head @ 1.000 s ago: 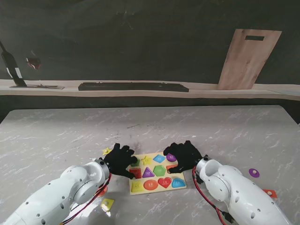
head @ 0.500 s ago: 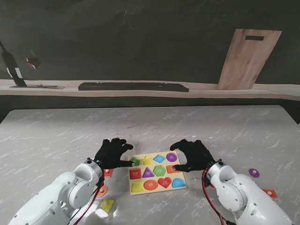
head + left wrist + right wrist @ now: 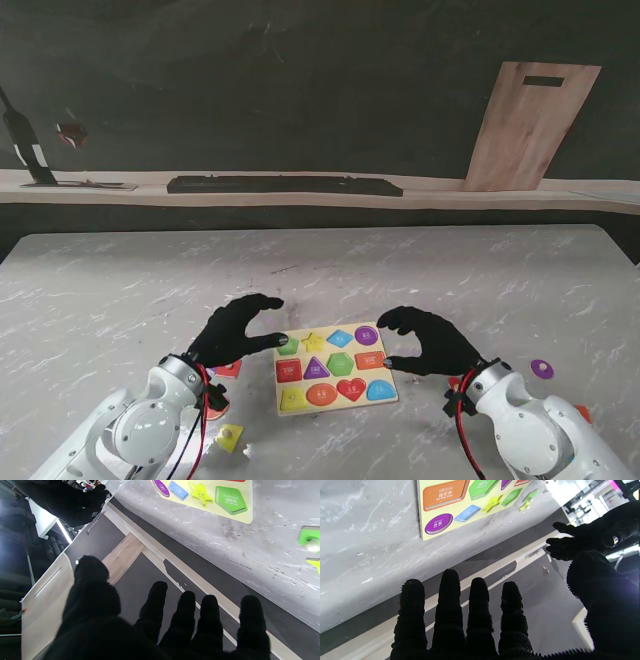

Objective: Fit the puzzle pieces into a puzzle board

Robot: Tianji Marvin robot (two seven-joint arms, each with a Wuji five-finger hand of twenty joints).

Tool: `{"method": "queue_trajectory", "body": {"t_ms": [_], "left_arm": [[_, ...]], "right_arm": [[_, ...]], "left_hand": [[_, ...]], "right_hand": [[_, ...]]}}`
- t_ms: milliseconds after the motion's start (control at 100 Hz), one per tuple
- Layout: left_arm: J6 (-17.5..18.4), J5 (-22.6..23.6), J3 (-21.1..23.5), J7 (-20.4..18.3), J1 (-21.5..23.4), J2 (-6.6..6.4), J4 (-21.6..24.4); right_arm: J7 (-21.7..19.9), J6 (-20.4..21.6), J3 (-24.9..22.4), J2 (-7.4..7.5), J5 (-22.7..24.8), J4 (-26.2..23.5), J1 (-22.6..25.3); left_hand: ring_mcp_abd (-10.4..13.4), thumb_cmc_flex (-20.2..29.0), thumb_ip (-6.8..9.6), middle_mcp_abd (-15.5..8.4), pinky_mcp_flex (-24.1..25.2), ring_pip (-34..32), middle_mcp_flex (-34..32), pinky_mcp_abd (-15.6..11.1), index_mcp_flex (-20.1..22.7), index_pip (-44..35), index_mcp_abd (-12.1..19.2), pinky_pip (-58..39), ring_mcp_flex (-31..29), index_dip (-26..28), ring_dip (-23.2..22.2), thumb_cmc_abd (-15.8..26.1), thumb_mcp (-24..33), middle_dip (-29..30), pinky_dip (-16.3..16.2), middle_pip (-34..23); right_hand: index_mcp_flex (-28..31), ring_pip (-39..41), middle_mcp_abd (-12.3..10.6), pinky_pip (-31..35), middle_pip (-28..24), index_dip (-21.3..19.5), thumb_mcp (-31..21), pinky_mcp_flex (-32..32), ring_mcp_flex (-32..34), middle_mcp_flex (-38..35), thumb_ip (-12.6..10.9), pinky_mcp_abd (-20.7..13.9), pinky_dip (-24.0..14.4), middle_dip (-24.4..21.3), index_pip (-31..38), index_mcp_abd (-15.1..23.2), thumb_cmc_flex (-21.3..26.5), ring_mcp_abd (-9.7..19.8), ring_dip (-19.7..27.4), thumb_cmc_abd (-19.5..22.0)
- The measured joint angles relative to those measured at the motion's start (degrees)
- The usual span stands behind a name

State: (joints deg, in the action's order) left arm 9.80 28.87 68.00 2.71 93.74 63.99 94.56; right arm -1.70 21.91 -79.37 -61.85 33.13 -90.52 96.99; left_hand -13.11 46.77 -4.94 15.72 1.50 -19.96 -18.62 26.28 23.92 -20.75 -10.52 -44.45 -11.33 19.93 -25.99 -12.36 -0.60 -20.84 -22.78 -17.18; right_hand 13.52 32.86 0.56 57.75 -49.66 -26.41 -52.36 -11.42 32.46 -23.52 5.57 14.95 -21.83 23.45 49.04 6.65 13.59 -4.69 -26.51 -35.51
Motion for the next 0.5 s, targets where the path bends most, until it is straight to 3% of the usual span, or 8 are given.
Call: {"method": "queue_trajectory", "body": {"t_ms": [190,350,420,500], "left_arm": [[4.0,-1.1,1.8,-0.4,2.0,0.03,1.4],[2.1,-7.1,1.7,-0.5,3.2,0.05,3.3],[1.1,-10.3,1.5,-0.9,3.2,0.16,3.8],[1.3,-11.0,1.4,-2.6,3.1,0.26,3.9]], "right_arm": [[-1.2,1.2,-2.3,-0.32,-2.6,-0.3,3.3],[-7.0,3.2,-5.5,-0.04,-1.6,-0.1,4.2],[-9.0,3.8,-7.1,0.46,2.4,0.0,4.3],[-8.5,5.3,-9.0,1.10,10.8,0.5,4.3]], "left_hand": [[0.0,-0.7,0.00,-0.1,-1.5,0.0,-3.1,0.0,0.6,0.0,0.0,0.4,-2.1,0.0,0.0,-0.7,0.0,0.0,0.3,0.0],[0.0,-0.7,0.00,-0.1,-2.3,0.0,-4.4,0.0,1.2,-0.1,0.0,0.5,-2.1,0.0,-0.1,-1.3,0.0,0.0,0.3,0.0],[0.0,-0.7,0.00,-0.1,-2.3,0.0,-4.6,0.0,1.2,-0.1,0.0,0.6,-2.2,0.0,-0.7,-1.3,0.0,0.0,0.3,0.0],[0.0,-0.7,0.00,-0.1,-2.3,0.1,-5.3,0.0,1.2,-0.1,0.0,0.6,-2.3,0.0,-0.7,-1.7,0.0,-0.1,0.3,0.0]], "right_hand": [[1.0,0.7,-0.8,0.0,-0.1,-0.1,-4.1,-2.5,2.2,-1.8,0.0,-0.2,-0.6,0.3,0.9,1.1,1.0,0.7,-0.6,-2.2],[1.0,2.9,-0.9,0.6,-0.2,-0.1,-5.5,-3.5,4.0,-3.0,-0.3,-0.2,-2.1,0.6,1.2,1.8,1.9,1.3,-2.7,-2.9],[1.0,3.4,-1.4,1.1,-0.6,-0.1,-5.5,-3.5,4.0,-3.0,-0.3,-0.2,-2.7,0.8,1.3,2.0,1.9,1.3,-3.1,-3.5],[2.4,3.5,-1.4,1.2,-0.9,-0.1,-6.3,-3.5,4.0,-3.6,-0.3,-0.2,-3.1,1.0,1.7,2.5,2.9,1.4,-3.3,-4.2]]}}
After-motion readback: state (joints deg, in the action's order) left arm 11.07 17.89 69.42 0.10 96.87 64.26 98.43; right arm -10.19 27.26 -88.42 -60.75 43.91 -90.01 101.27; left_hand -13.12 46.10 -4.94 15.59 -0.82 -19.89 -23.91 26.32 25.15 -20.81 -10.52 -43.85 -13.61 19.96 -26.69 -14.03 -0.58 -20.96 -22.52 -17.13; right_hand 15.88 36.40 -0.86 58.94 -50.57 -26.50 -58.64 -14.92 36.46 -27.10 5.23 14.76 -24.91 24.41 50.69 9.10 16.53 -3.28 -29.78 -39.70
